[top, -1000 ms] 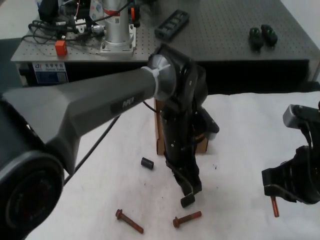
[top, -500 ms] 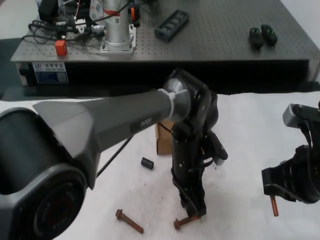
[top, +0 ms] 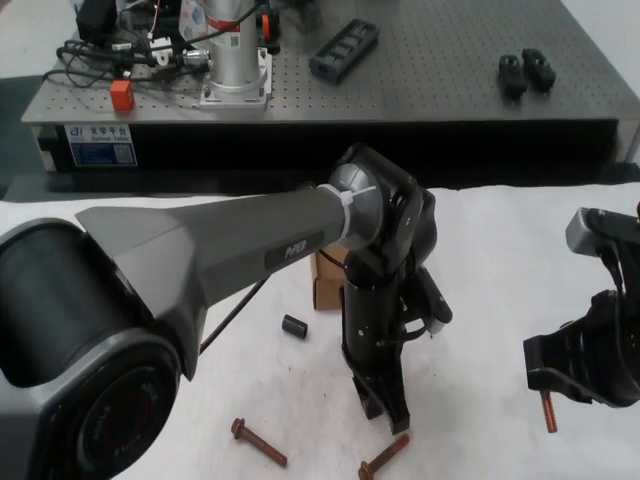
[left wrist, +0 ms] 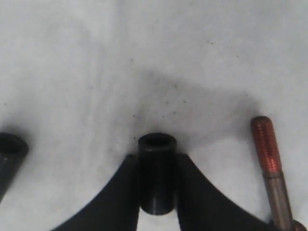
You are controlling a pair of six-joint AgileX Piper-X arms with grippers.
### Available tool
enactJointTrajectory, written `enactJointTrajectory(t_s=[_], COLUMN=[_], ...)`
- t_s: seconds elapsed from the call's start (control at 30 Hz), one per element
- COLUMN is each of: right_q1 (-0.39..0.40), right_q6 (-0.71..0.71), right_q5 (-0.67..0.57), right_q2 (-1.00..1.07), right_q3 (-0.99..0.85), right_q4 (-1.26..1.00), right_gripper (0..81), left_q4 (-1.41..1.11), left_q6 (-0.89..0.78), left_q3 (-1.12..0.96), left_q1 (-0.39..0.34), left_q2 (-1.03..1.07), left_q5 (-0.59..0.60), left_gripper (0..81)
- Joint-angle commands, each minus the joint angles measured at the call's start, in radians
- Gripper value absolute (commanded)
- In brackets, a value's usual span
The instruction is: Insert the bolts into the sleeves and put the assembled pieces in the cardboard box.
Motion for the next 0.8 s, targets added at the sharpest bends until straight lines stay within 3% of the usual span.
enactJointTrajectory(t_s=[0.0,0.23,0.43,0.63,0.77], right_q1=[-0.004,-0.002,0.012,0.135,0.221], right_q6=[-0.002,0.099,0.362,0.453,0.458], right_q5=[-0.079,-0.211,-0.400,-0.384,-0.358], right_q2=[-0.015,-0.152,-0.218,-0.212,-0.191], right_q3=[-0.001,0.000,0.000,0.000,0.000], right_q4=[-0.042,-0.289,-0.628,-0.917,-1.061], right_gripper=[0.7,0.7,0.7,0.7,0.7], left_q4=[0.003,-0.089,-0.472,-0.900,-1.093], left_q6=[-0.018,-0.132,-0.282,-0.489,-0.593], left_q3=[-0.004,0.010,0.308,0.702,0.855], left_q1=[0.003,0.055,0.100,0.100,0.100], left_q2=[0.005,-0.213,-0.550,-0.852,-0.983], left_q5=[0.002,0.156,0.316,0.423,0.530], left_gripper=[0.7,0.7,0.7,0.7,0.7])
